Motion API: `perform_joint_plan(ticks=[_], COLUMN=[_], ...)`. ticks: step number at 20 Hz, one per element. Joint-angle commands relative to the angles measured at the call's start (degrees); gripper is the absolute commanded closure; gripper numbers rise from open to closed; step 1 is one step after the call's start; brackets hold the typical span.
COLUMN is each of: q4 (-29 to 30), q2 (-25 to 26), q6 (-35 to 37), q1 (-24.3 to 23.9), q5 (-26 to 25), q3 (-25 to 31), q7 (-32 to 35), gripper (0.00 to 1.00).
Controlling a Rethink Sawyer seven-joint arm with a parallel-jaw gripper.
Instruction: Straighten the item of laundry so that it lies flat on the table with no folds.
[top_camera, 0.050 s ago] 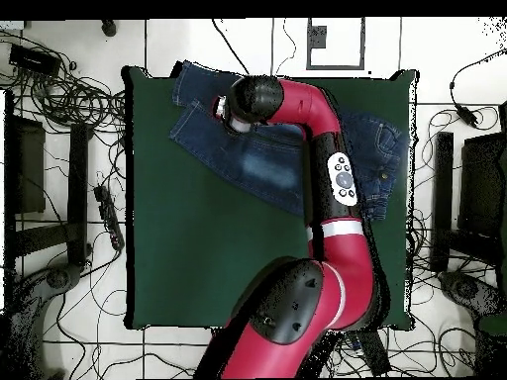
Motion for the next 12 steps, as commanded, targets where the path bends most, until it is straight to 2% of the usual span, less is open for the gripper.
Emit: perform_joint_plan(ticks=[1, 6, 12], q4=[-5.9, -8.6, -9.4], q2=[2.4, 3.2, 3.4], q6=[12.3, 16.0, 17.1], q1=[3.7, 4.2, 4.5], q5=[0.0, -0.5, -0.5], q3=[-1.3, -0.9, -0.7], q7=[-2.9, -3.0, -2.8], gripper=[1.0, 1.0, 1.0])
